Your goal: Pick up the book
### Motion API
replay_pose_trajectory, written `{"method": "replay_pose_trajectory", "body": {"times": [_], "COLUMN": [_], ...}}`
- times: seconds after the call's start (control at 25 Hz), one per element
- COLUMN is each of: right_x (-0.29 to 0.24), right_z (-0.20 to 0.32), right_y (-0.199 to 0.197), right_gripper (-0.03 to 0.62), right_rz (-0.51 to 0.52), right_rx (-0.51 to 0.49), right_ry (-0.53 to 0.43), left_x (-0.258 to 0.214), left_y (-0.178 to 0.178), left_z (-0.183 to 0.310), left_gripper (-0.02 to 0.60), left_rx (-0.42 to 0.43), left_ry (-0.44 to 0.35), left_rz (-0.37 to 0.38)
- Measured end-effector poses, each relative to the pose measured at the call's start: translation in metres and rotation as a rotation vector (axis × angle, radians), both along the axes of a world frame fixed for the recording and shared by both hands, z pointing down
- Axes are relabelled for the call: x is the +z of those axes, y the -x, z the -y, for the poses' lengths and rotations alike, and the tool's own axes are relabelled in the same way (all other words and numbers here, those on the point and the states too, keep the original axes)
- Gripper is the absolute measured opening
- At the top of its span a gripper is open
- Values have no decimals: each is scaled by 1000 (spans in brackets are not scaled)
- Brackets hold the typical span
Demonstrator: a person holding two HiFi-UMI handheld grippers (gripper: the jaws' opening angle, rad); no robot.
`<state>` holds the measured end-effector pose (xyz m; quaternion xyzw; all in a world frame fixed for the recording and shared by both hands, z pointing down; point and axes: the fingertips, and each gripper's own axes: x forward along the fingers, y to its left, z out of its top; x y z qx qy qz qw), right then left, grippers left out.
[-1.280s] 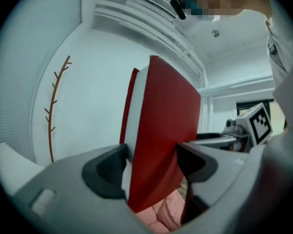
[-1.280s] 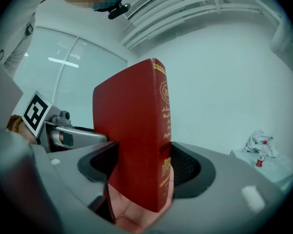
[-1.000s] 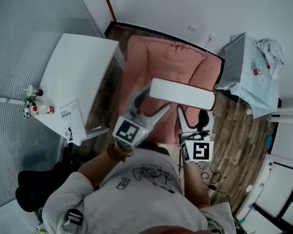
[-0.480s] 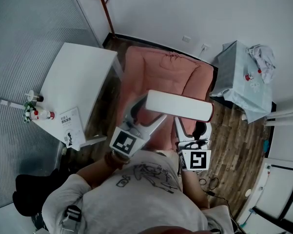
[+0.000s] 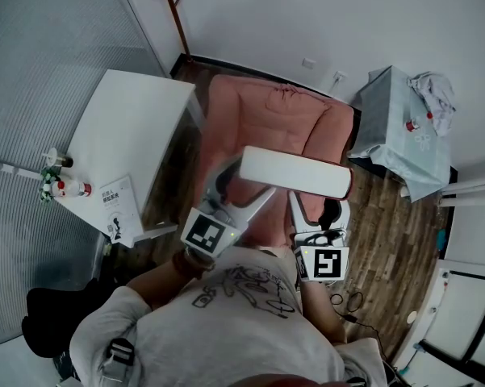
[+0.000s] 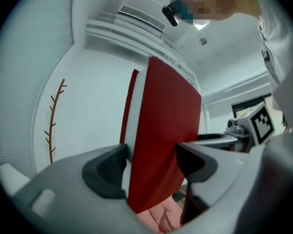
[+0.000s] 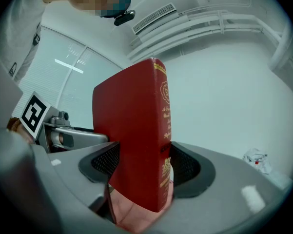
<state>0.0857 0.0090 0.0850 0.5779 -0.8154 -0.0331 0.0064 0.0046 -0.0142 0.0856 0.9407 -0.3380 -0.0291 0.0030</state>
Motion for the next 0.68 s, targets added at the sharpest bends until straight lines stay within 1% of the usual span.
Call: {"method": "replay_pose_trajectory", "body": {"times": [0.2, 0.56, 0.68], "right_x": [7, 6, 11], "right_z": [-1, -4, -5], "right_y": [-1, 1, -3], "right_gripper": [325, 324, 325], "right_rz": [-10, -1, -13], "right_rx": [4, 1, 5], "right_ry": [19, 12, 23], "left_x": [1, 2, 3], "left_y": [2, 2, -1], "left_z": [0, -2, -3], "left_gripper": [321, 321, 321], "left_rx": [1, 1, 4], "left_ry": [8, 19, 15], "left_rz": [4, 0, 1]}}
